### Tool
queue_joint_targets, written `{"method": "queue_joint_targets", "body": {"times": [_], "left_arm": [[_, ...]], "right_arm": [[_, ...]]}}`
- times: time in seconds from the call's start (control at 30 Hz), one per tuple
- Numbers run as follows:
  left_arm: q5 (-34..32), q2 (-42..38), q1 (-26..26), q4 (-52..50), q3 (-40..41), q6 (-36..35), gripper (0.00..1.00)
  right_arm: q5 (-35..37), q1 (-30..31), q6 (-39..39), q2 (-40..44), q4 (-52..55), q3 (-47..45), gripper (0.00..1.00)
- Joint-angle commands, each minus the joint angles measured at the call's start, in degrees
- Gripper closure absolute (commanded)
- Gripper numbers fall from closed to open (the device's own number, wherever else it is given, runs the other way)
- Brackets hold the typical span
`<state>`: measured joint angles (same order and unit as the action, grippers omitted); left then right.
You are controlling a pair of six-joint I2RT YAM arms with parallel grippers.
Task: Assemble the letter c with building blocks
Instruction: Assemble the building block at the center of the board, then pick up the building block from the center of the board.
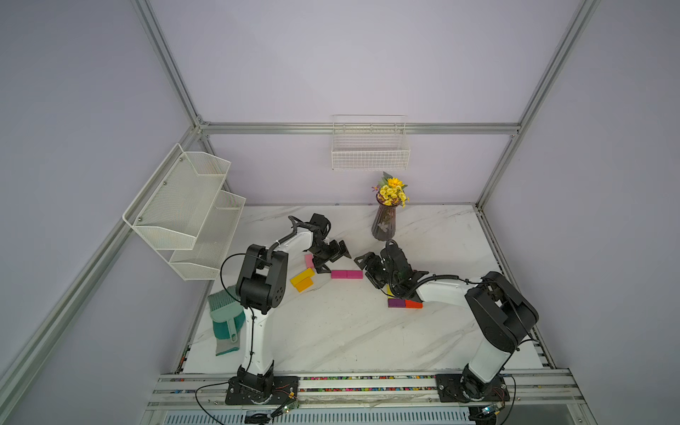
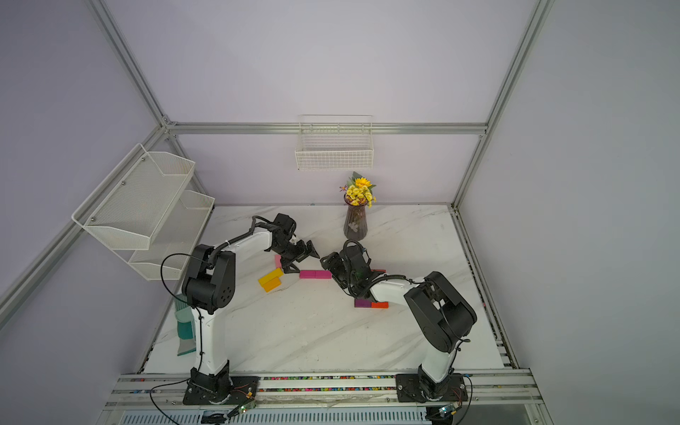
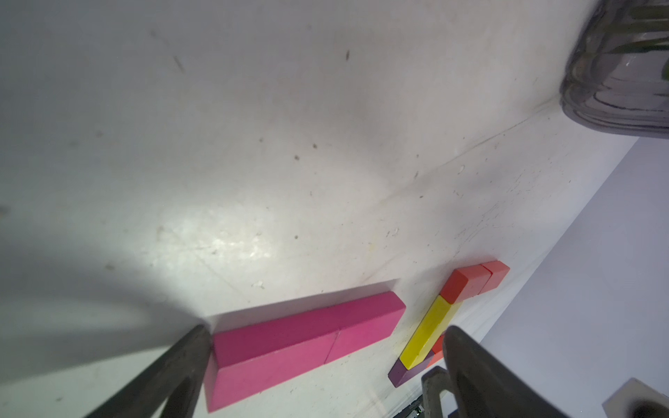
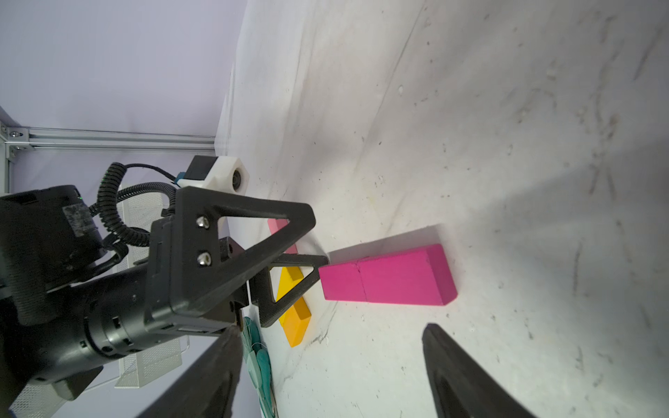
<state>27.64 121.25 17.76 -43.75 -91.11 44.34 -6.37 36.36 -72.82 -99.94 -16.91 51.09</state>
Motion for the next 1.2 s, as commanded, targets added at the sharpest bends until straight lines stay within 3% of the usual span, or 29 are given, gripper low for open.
{"method": "queue_joint_targets", "body": {"times": [0.0,0.4,0.53,0.67,0.87,1.17], "left_arm": [[-1.0,-0.8,0.6,0.2,1.0,0.8,0.0],[-4.6,-5.1,-2.0,-3.6,-3.7,-2.2,0.0],[-9.1,-8.4,-4.1,-9.1,-6.2,-7.7,0.0],[-18.3,-9.8,-5.9,-15.0,-6.4,-15.3,0.0],[-27.4,-11.4,-6.6,-17.6,-1.4,-20.2,0.0],[-27.9,-14.0,-6.5,-16.2,5.1,-20.9,0.0]], "right_arm": [[-0.6,-0.5,-0.2,1.9,-0.4,-0.9,0.2],[-2.4,-1.5,0.3,4.2,-0.1,-2.0,0.2],[-2.8,-1.5,0.7,4.6,0.5,-1.8,0.2],[-3.2,-1.5,1.9,5.1,1.9,-1.5,0.2],[-4.5,-1.5,3.0,6.2,3.4,-1.1,0.2],[-8.0,-3.0,6.3,10.0,10.3,1.5,0.2]]}}
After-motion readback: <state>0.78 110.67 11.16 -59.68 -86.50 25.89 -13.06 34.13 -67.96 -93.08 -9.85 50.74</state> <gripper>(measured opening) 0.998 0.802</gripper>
